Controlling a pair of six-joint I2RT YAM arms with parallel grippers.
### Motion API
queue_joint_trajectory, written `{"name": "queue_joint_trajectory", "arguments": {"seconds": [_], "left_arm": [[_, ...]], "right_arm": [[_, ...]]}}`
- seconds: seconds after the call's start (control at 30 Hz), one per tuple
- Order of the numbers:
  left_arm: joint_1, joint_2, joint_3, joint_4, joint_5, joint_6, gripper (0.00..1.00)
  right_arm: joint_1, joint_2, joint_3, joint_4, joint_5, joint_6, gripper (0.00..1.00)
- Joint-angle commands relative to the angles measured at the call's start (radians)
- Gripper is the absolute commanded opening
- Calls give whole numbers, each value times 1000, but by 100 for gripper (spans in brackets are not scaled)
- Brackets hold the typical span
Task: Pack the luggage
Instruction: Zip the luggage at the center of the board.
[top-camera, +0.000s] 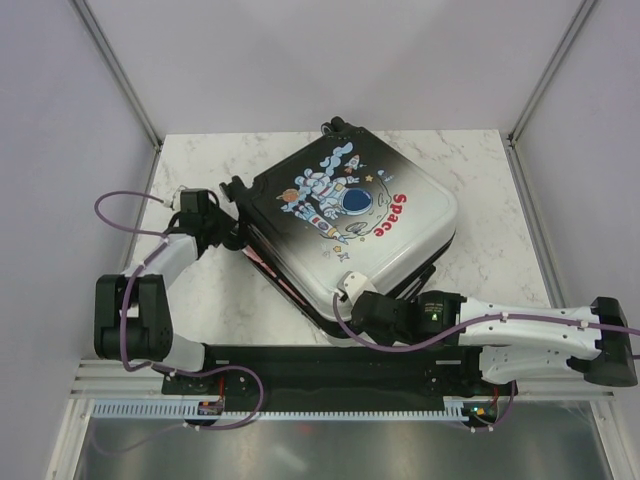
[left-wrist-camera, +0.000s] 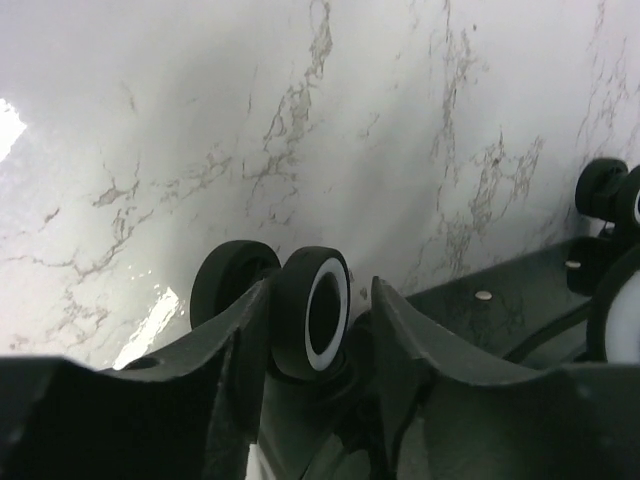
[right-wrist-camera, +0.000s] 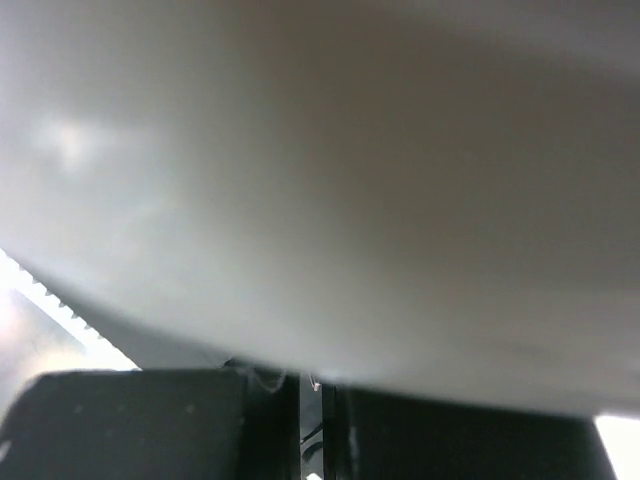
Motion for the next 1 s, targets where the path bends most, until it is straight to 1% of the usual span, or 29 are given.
{"name": "queue_joint_trajectory", "arguments": {"seconds": [0.0, 0.03, 0.07, 0.2, 0.3, 0.37, 0.43, 0.5, 0.53, 0.67, 0.73, 0.8, 0.83, 0.97], "left_arm": [[18, -79, 49, -100, 126, 21, 53], [18, -97, 52, -111, 130, 26, 55], [60, -140, 54, -135, 132, 38, 56], [111, -229, 66, -206, 175, 79, 57], [117, -289, 112, -285, 167, 111, 58], [125, -330, 121, -304, 167, 98, 59], [127, -336, 146, -303, 196, 58, 60], [125, -300, 190, -280, 231, 35, 59], [124, -280, 209, -277, 276, 20, 59], [114, -182, 282, -238, 310, 0, 61], [111, -130, 315, -209, 331, -2, 71], [107, -84, 363, -209, 360, 7, 75], [102, -42, 377, -209, 385, 10, 75], [81, 1, 425, -211, 396, 35, 80]], "right_arm": [[0, -44, 65, 116, 142, 118, 0], [1, -44, 59, 115, 153, 134, 0], [1, -42, 58, 113, 167, 140, 0], [-11, -65, 24, 113, 202, 164, 0], [-31, -96, -7, 115, 220, 186, 0], [-46, -122, -25, 118, 230, 195, 0], [-52, -137, -33, 121, 233, 200, 0], [-57, -153, -41, 122, 234, 203, 0], [-57, -156, -42, 124, 234, 203, 0], [-59, -151, -50, 139, 223, 189, 0], [-59, -145, -48, 145, 214, 183, 0], [-59, -134, -47, 148, 208, 180, 0], [-59, -130, -47, 151, 205, 175, 0], [-57, -128, -44, 155, 199, 169, 0]]}}
